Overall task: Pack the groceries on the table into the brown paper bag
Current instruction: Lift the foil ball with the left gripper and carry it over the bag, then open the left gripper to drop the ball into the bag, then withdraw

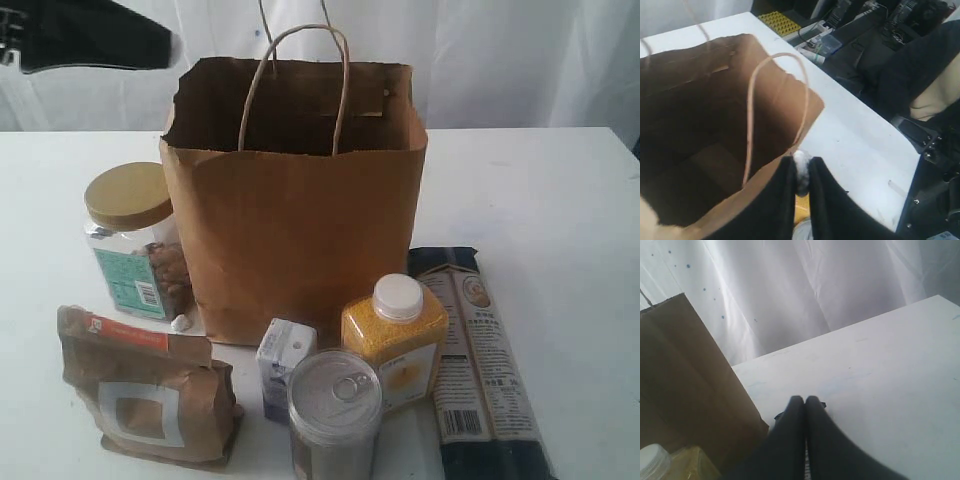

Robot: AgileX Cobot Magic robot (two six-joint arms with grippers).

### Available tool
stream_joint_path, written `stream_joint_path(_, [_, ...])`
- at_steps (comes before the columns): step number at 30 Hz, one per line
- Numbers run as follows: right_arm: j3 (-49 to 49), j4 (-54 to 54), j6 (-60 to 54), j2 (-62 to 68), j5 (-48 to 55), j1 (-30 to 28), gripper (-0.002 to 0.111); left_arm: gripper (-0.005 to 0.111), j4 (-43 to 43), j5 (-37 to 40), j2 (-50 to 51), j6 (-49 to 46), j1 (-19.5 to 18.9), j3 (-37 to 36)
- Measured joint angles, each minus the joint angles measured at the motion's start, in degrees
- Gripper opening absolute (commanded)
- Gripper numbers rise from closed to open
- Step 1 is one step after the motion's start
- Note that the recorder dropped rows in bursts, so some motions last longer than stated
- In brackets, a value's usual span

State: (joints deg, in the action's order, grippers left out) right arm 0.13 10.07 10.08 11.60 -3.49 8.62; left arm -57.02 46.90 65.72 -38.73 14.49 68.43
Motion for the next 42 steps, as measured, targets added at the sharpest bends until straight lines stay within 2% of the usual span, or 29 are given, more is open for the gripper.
stream_joint_path(9, [0.00,0.00,0.00,0.00,0.00,0.00,0.000,0.000,-0.27,-10.72,3.52,-0.27,13.81,0.00])
stream_joint_path(14, [0.00,0.00,0.00,0.00,0.00,0.00,0.000,0.000,-0.27,-16.07,7.64,-0.49,19.29,0.00])
stream_joint_path(19, [0.00,0.00,0.00,0.00,0.00,0.00,0.000,0.000,-0.27,-21.74,10.29,-2.08,23.05,0.00])
stream_joint_path(23, [0.00,0.00,0.00,0.00,0.00,0.00,0.000,0.000,1.01,-25.85,11.03,-2.90,24.64,0.00])
stream_joint_path(28, [0.00,0.00,0.00,0.00,0.00,0.00,0.000,0.000,4.11,-29.54,11.14,-3.23,24.69,0.00])
stream_joint_path(37, [0.00,0.00,0.00,0.00,0.00,0.00,0.000,0.000,10.77,-29.34,10.70,-3.36,24.69,0.00])
stream_joint_path(42, [0.00,0.00,0.00,0.00,0.00,0.00,0.000,0.000,16.60,-29.77,9.11,0.16,24.69,0.00])
